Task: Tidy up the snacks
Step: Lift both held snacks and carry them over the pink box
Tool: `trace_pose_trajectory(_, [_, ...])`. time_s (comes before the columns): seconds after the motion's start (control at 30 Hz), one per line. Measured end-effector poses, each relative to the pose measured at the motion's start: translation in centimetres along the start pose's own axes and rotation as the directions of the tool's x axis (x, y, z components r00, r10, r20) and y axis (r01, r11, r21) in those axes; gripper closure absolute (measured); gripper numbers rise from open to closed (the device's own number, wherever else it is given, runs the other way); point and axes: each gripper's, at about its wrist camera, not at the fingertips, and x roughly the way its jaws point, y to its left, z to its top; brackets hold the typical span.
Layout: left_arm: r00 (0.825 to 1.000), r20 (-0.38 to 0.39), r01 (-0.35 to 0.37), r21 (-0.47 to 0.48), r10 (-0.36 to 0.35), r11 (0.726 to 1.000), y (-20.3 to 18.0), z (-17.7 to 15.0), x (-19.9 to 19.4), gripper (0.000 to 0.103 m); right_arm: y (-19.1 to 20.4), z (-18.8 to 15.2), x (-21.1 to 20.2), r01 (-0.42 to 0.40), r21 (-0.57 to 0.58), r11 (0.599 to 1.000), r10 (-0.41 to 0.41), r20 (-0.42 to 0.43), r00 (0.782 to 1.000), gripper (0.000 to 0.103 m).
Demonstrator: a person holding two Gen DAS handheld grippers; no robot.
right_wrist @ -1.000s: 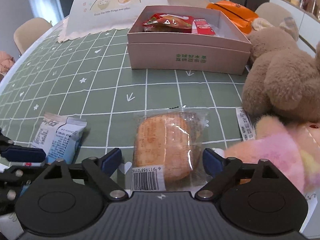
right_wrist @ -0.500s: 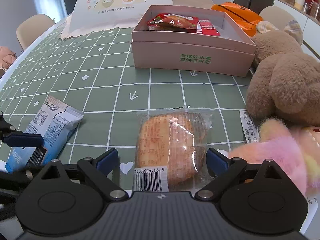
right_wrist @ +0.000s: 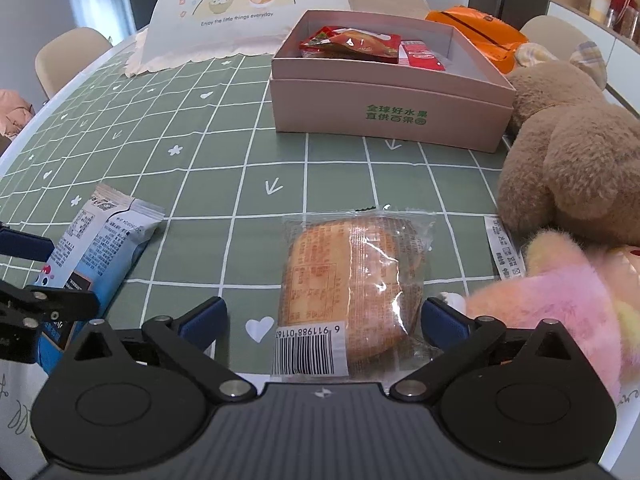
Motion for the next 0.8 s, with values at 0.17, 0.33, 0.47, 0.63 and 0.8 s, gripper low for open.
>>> trace_pose_trajectory(0.17, [0.998, -0.011, 0.055, -0.098, -0.056, 0.994, 2.2, 0.4, 0.9, 0.014, 0.1, 0.0, 0.0, 0.002, 0.002, 1.0, -0.002, -0.002, 1.0, 0.0])
trace_pose_trajectory(0.33, [0.994, -0.001, 0.108, -0.096, -0.109, 0.989, 2.5, 0.1, 0.5, 0.019, -0.3, 0.4, -0.4, -0.007, 0.029, 1.0, 0.007, -0.007, 1.0, 0.004])
trace_pose_trajectory(0.47, [0.99, 0.044, 0.133, -0.05, -0.131, 0.99, 1.2, 0.0, -1.0, 0.019, -1.2, 1.3, -1.4, -0.037, 0.058, 0.998, 0.038, -0.005, 0.999, 0.051])
trace_pose_trajectory(0.63, [0.96, 0.21, 0.19, 0.006, -0.187, 0.982, -0.1, 2.1, -6.6, 0.019, -2.7, 3.3, -6.5, -0.103, 0.056, 0.993, 0.099, 0.073, 0.992, 0.051])
trace_pose_trajectory(0.8, [0.863, 0.412, 0.281, 0.088, -0.292, 0.956, -1.1, 9.5, -13.6, 0.019, -4.8, 6.4, -13.4, -0.103, 0.032, 0.994, 0.094, 0.221, 0.971, 0.051])
